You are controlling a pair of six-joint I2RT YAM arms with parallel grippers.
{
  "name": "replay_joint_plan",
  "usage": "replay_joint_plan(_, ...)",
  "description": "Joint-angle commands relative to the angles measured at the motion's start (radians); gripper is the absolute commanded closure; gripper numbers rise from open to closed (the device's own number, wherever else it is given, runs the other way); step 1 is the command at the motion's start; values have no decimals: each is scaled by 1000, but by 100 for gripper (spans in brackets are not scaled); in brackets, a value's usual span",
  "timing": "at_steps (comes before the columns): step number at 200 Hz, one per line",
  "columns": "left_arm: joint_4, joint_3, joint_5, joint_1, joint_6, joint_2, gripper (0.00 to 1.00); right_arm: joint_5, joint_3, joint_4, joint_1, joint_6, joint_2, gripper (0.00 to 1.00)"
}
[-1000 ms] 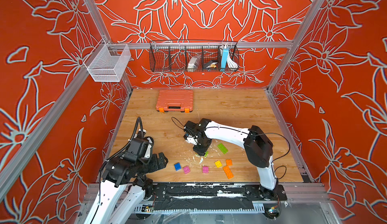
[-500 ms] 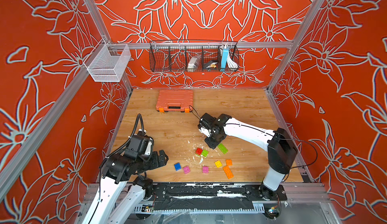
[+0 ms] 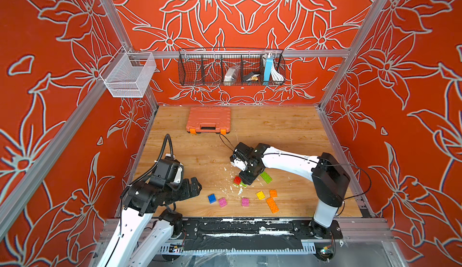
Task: Assemble the letter r with lego
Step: Move the lego brick at the center of the board, then pick up the lego brick from the center of the board.
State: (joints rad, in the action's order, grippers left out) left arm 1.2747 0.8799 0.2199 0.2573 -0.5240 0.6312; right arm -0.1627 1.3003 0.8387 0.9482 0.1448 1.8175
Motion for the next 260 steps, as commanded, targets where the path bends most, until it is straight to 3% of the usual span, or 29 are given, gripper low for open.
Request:
replay_joint_plan(1, -3, 3, 4, 5, 13, 8, 1, -5, 18, 9, 10, -5, 40, 54)
replay_joint_plan(94, -3, -1, 7, 4, 13, 2, 1, 123, 26, 18, -8, 103, 102, 57)
replay_joint_plan(132, -3, -1, 7, 6, 12, -2, 0, 138, -6, 20, -70, 163, 71, 58)
replay_joint_plan(188, -3, -1, 10, 5, 13, -1, 0, 152, -37, 48, -110, 159, -19, 50)
replay_joint_plan(225, -5, -3, 11, 5, 14, -2, 1, 182, -127, 47, -182, 199, -122, 48)
replay_joint_plan(260, -6, -3, 13, 5, 15, 1, 1, 187, -173, 59, -221, 203, -130, 48)
